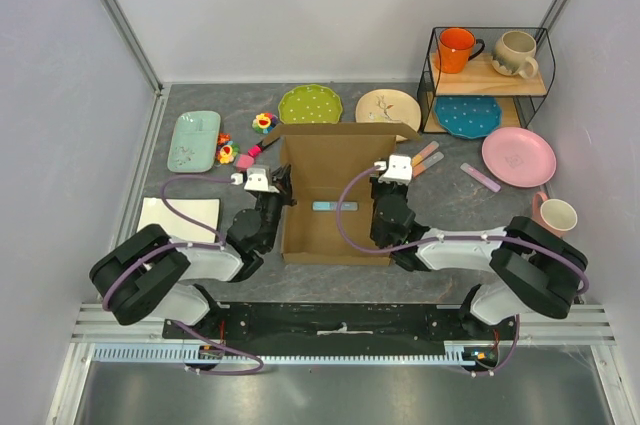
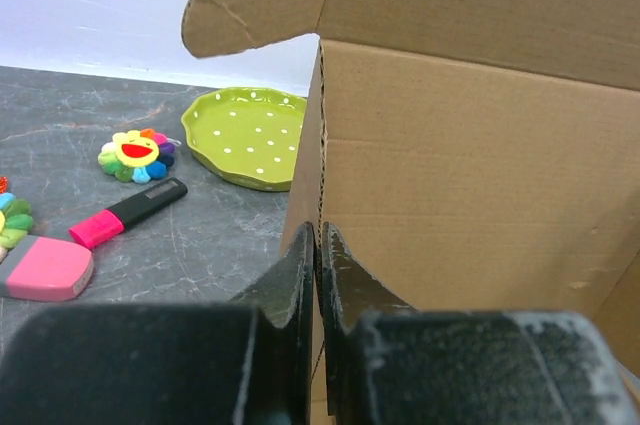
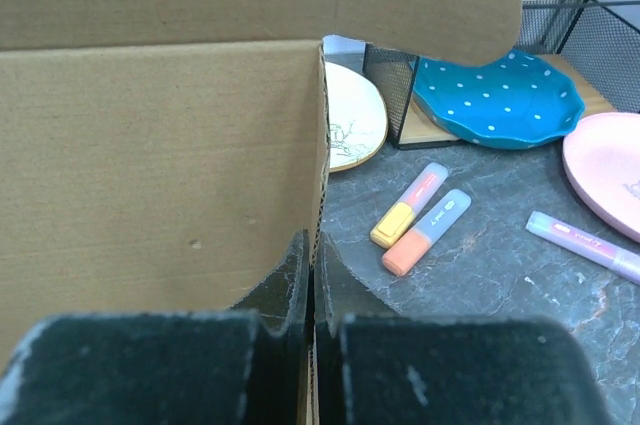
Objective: Fold the paper box
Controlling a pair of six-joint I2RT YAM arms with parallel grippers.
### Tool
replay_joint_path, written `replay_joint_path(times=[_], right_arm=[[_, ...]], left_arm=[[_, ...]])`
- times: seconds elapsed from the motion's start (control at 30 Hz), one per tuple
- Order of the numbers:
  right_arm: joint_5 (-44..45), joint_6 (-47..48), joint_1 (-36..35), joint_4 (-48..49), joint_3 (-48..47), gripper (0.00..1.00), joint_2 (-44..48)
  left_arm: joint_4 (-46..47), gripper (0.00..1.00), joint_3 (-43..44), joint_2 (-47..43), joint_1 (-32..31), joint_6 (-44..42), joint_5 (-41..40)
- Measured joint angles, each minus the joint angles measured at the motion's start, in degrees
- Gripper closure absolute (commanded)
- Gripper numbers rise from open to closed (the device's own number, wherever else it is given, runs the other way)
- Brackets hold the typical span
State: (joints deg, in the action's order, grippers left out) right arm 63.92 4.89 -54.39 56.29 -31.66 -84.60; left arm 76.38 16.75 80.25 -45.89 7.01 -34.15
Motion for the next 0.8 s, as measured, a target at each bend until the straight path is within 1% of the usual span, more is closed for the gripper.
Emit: replay_joint_path(times=[0.2, 0.37, 0.43, 0.5, 0.6, 0.63, 0.7, 0.73, 0.8], right_arm=[[0.00, -4.92, -1.07, 0.44, 4.15, 1.00, 3.19], [0.48, -10.21, -2.69, -2.64, 8.22, 1.00, 3.85], [1.53, -11.96, -3.63, -3.02, 8.79, 0.99, 4.37], [2.43, -13.38, -4.31, -3.80, 9.05, 0.95, 4.81], [3.45, -15.58, -5.18, -6.80, 9.09, 0.81, 6.01], [3.45, -16.31, -5.55, -8.52, 9.09, 0.71, 6.69], [3.17, -18.05, -6.38, -13.57, 9.09, 0.61, 8.28], [2.95, -18.80, -6.64, -15.32, 9.09, 0.53, 8.94], [2.03, -20.06, -7.15, -19.76, 9.09, 0.46, 11.21]], left_arm=[[2.32, 0.92, -2.27, -0.17, -2.86, -0.02, -2.10], [1.60, 0.92, -5.73, -1.03, -5.53, 0.02, -2.43], [1.51, 0.92, -6.56, -2.12, -6.19, 0.02, -2.78], [1.46, 0.91, -7.21, -2.73, -6.80, 0.02, -2.91], [0.87, 0.91, -7.96, -4.00, -7.67, 0.02, -3.30], [0.48, 0.91, -8.11, -4.55, -7.91, 0.00, -3.41], [-0.22, 0.91, -8.33, -5.68, -8.22, 0.00, -3.41], [-0.44, 0.91, -8.37, -6.08, -8.33, 0.00, -3.30], [-0.66, 0.91, -8.37, -6.80, -8.68, -0.02, -3.30]])
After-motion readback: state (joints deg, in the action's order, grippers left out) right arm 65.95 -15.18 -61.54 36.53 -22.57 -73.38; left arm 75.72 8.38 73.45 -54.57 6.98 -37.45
